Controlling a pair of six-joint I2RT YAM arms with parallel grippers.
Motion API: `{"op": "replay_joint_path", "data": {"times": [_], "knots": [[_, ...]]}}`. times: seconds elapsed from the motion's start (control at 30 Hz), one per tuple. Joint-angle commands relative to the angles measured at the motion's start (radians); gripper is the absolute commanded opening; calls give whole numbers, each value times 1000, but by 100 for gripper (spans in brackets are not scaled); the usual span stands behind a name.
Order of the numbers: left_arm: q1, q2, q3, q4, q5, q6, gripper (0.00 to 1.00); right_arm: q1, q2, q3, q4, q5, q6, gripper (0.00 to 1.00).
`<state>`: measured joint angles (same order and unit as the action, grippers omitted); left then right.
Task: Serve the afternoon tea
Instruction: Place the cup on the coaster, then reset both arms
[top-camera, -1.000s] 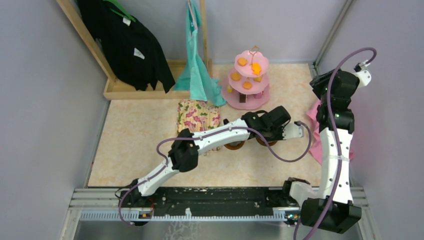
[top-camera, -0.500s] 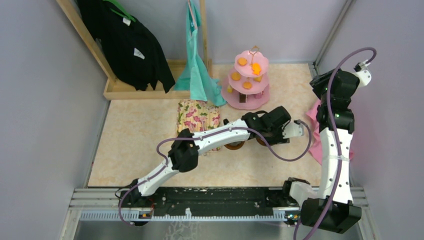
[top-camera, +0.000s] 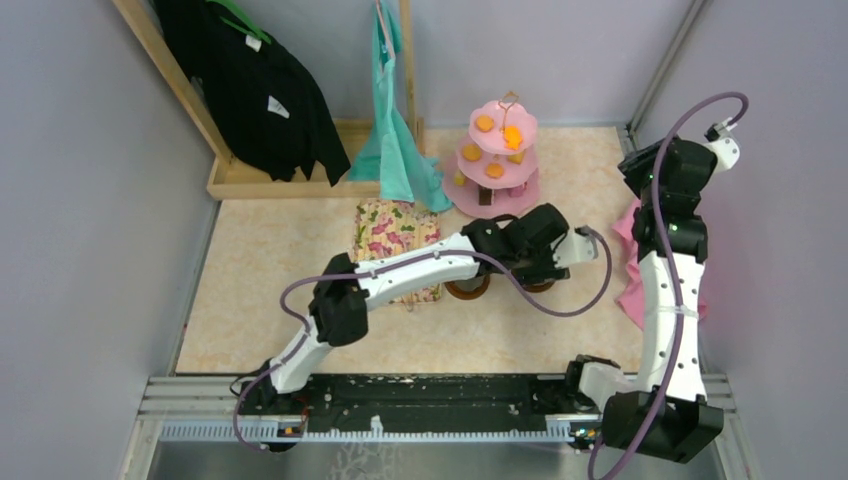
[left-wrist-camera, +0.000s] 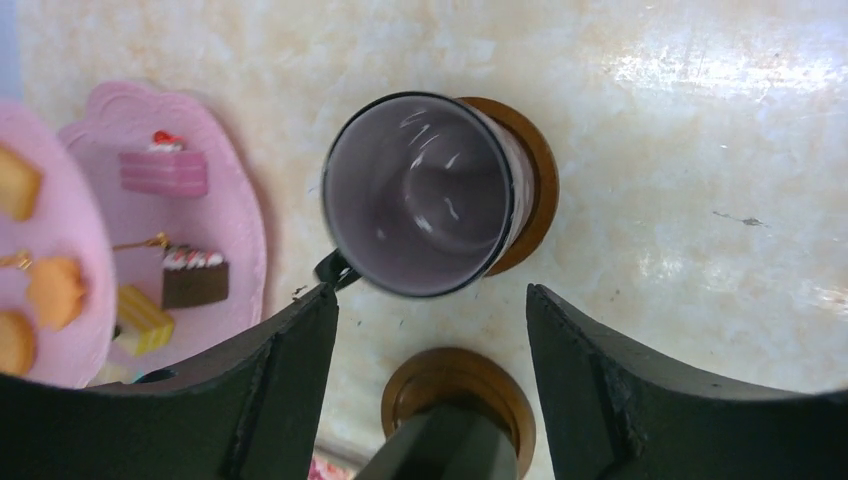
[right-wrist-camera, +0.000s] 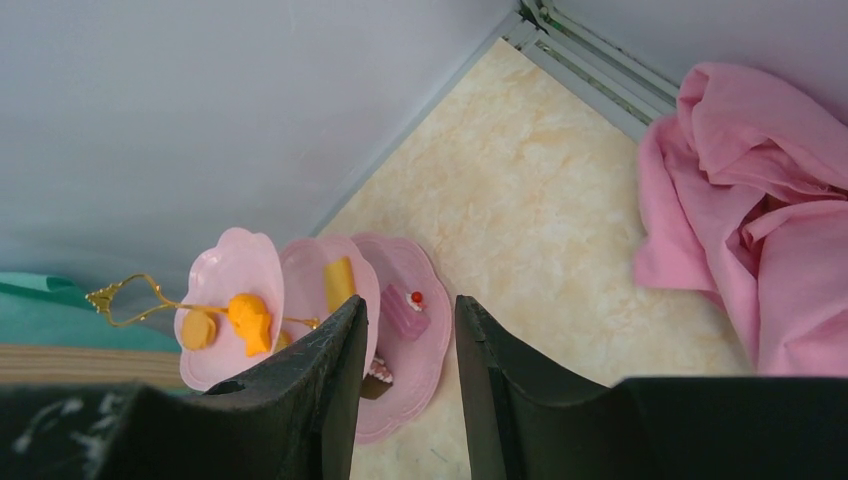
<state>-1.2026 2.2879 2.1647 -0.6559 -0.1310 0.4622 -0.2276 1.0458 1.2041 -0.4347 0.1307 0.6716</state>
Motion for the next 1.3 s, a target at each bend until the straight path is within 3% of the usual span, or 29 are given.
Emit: {"op": "replay_joint_path", "data": {"times": [0.0, 0.3, 0.53, 0.63, 0.83, 1.0, 1.27], "knots": [[14, -176, -74, 73, -55, -69, 76, -9, 18, 16, 44, -12, -29, 38], [102, -569, -460, 332, -317, -258, 84, -6, 43, -14, 83, -5, -59, 38], [312, -941, -869, 621, -518, -495, 88, 35, 105, -69, 129, 72, -84, 38], [404, -1039, -997, 691, -564, -555, 88, 109, 141, -70, 146, 178, -129, 38], [565, -1109, -1188, 804, -636, -652, 89, 169, 175, -108, 204, 262, -180, 38], [748, -1145, -1344, 887, -550, -852, 90, 210, 169, -148, 243, 312, -220, 39], [840, -1118, -1450, 950, -500, -936, 92, 226, 161, -188, 252, 333, -218, 39]]}}
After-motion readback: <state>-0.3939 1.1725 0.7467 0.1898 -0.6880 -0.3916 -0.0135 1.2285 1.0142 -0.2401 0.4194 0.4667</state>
